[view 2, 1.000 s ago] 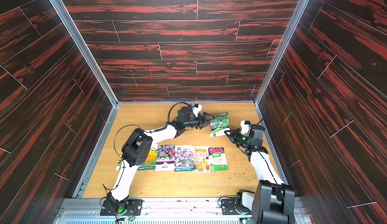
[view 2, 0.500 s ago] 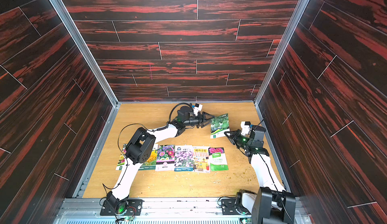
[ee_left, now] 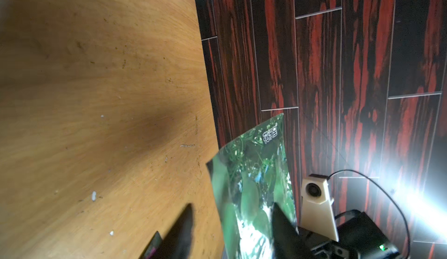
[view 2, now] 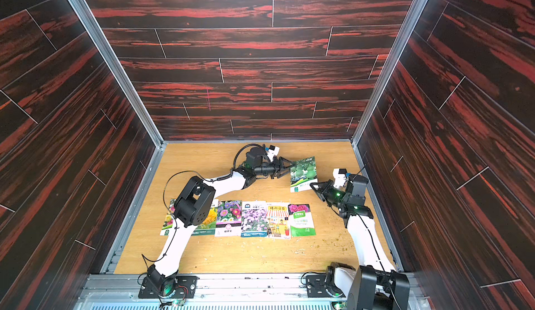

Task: Arrange the seed packets in a row
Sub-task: Place the seed packet at the center of the board.

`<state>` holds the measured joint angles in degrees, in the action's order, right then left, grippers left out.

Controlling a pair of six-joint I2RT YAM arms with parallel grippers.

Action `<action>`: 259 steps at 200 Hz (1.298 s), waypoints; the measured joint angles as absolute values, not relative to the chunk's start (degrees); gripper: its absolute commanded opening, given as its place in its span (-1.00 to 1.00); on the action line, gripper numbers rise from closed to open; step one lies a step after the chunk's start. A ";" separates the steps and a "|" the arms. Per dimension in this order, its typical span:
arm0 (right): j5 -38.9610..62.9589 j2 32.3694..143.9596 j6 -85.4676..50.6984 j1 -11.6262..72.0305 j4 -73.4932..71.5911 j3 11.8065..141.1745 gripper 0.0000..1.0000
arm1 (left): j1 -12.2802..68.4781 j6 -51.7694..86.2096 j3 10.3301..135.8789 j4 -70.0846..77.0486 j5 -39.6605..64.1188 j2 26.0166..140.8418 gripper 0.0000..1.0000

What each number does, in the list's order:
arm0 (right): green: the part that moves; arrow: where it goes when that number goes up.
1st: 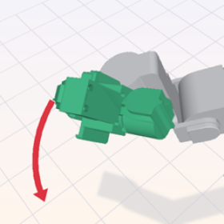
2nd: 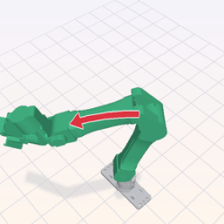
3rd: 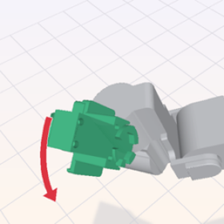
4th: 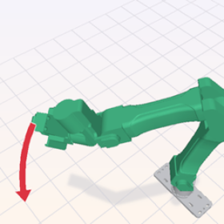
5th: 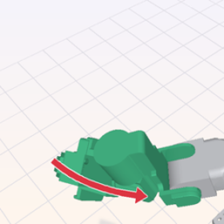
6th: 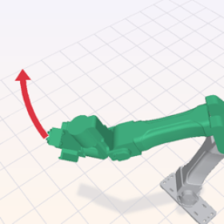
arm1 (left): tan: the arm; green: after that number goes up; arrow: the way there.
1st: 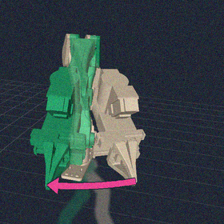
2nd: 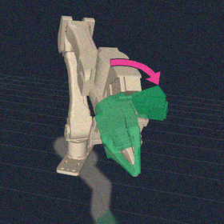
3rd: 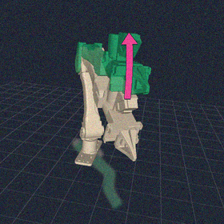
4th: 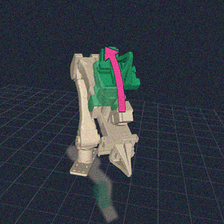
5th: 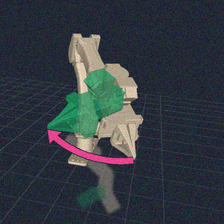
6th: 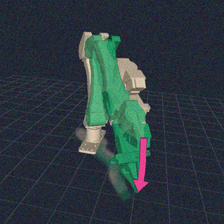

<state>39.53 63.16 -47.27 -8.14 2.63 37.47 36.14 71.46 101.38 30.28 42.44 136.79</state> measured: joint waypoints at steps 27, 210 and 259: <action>39.68 63.37 -47.24 -8.14 2.59 37.47 -1.00 | 36.05 73.87 101.86 32.84 43.33 137.01 -0.98; 3.86 58.17 -37.01 -9.34 28.67 45.10 0.63 | 55.77 67.59 93.91 12.38 17.89 129.19 -1.00; 1.32 57.08 -36.42 -14.15 30.02 43.57 0.66 | 55.24 66.83 104.57 2.07 13.39 135.96 -1.00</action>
